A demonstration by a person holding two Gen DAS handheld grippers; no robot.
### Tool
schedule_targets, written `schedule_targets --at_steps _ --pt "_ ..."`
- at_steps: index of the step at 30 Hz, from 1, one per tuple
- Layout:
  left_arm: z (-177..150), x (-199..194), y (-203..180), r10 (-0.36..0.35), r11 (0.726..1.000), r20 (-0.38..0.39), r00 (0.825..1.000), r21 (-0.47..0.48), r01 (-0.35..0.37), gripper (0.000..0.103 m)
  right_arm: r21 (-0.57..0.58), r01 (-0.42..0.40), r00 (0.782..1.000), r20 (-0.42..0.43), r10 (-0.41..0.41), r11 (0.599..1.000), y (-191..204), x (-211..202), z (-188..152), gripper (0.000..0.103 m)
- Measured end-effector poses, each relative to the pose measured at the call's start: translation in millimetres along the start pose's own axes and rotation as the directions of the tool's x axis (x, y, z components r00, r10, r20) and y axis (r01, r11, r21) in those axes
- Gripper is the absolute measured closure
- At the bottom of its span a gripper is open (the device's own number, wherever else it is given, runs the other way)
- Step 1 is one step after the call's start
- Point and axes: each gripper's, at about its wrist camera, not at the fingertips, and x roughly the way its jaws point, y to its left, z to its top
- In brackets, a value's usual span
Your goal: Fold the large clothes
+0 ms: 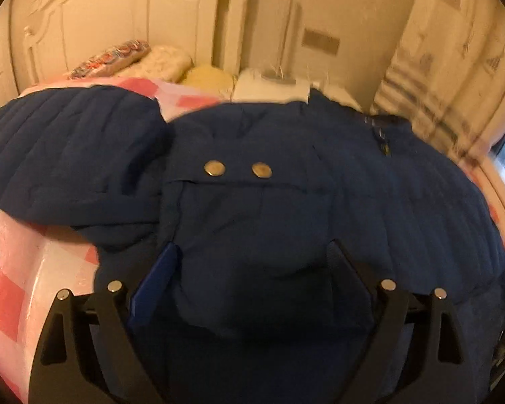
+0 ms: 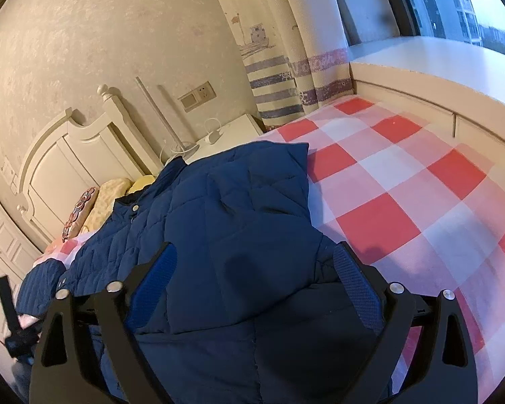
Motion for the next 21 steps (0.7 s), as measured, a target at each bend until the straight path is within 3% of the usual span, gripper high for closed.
schedule_targets --at_steps 2,4,6,8,9,11,14,16,18,21 --pt "-3.5 -2.1 -3.3 0.022 0.999 0.0 1.0 0.024 -0.022 0.013 -0.036 0.037 0.999 0.03 -0.036 0.999 7.6 -6.5 0.1 0.024" --pt "-3.3 -3.2 -6.3 0.04 0.998 -0.001 0.999 0.039 -0.04 0.013 -0.139 0.054 0.995 0.088 -0.042 0.989 28.7 -17.1 0.3 0.024" --pt "-3.5 -1.3 -5.8 0.038 0.998 -0.005 0.999 0.042 -0.038 0.012 -0.267 0.049 0.996 0.084 -0.028 0.962 54.1 -16.7 -2.0 0.024" --pt "-1.7 1.1 -9.9 0.031 0.999 -0.003 1.0 0.036 -0.031 0.012 -0.398 0.037 0.999 -0.015 -0.047 0.916 80.3 0.3 -9.2 0.024" --pt "-1.7 0.8 -8.5 0.027 0.999 -0.003 1.0 0.032 -0.027 0.011 -0.492 -0.006 0.984 -0.158 -0.082 0.871 96.6 24.8 -19.1 0.024" --pt "-2.0 0.1 -9.7 0.024 0.999 -0.002 1.0 0.031 -0.024 0.01 -0.561 -0.068 0.933 -0.329 -0.147 0.825 107.3 56.6 -34.9 0.023" --pt "-1.5 2.0 -10.4 0.013 0.999 -0.004 1.0 0.031 -0.013 0.008 -0.522 -0.101 0.918 -0.378 -0.123 0.847 107.0 60.7 -17.3 0.022" --pt "-0.5 3.8 -11.8 0.016 0.999 -0.005 1.0 0.033 -0.016 0.007 -0.451 -0.058 0.954 -0.287 -0.083 0.891 102.2 53.3 12.2 0.022" --pt "-0.4 4.5 -12.9 0.023 0.999 -0.006 1.0 0.04 -0.023 0.007 -0.358 -0.036 0.973 -0.227 -0.049 0.933 98.4 55.4 37.5 0.022" --pt "-0.4 4.9 -13.3 0.025 0.999 -0.003 1.0 0.042 -0.025 0.007 -0.277 -0.017 0.978 -0.204 -0.042 0.961 95.8 84.5 60.9 0.022"
